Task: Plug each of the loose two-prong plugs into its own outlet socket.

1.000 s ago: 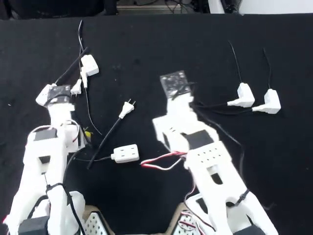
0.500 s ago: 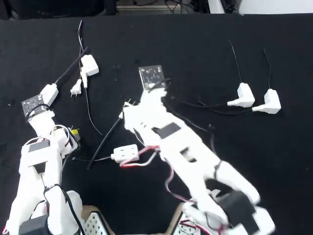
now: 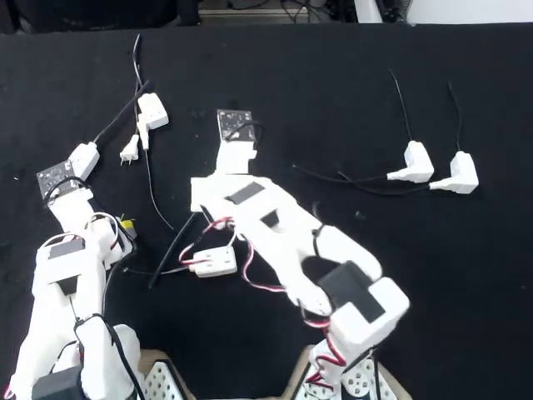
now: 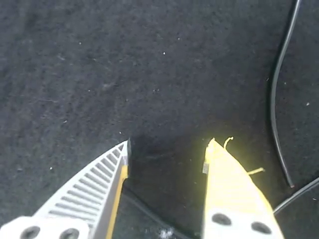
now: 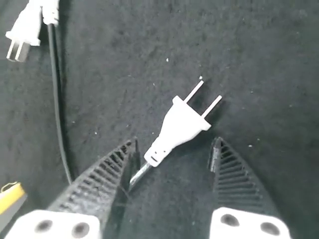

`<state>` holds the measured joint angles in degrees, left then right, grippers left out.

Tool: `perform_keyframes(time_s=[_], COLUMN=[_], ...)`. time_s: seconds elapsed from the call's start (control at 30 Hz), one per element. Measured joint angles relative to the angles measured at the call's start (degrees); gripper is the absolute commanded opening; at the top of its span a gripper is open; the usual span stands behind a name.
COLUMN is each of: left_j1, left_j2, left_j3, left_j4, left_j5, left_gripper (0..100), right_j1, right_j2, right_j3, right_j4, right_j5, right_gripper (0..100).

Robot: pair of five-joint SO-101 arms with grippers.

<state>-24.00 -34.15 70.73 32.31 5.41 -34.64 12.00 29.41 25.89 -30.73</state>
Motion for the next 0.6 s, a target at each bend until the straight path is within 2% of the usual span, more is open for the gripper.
perform_keyframes(time_s=[0.1,0.2,0.27,0.33,0.6], left_j1=[0.0,0.0,0.0,0.0,0.0], left_j2=[0.0,0.0,0.0,0.0,0.0], left_j3=[0.0,0.0,0.0,0.0,0.0], left_j4=[0.0,0.0,0.0,0.0,0.0], left_j5=[0.0,0.0,0.0,0.0,0.0], left_gripper=[25,25,25,25,25], right_j1=[0.0,0.09,-0.09,-0.18,-0.18], right_j2=[2.73,3.87,3.96,3.96,-0.53], right_j3=[-2.37,-4.31,-5.45,-6.68,-8.44], right_j4=[0.62,1.93,4.04,6.15,15.38], right_j5=[0.0,0.0,1.05,3.34,9.05], right_gripper=[16.8,0.3,3.8,0.7,1.1])
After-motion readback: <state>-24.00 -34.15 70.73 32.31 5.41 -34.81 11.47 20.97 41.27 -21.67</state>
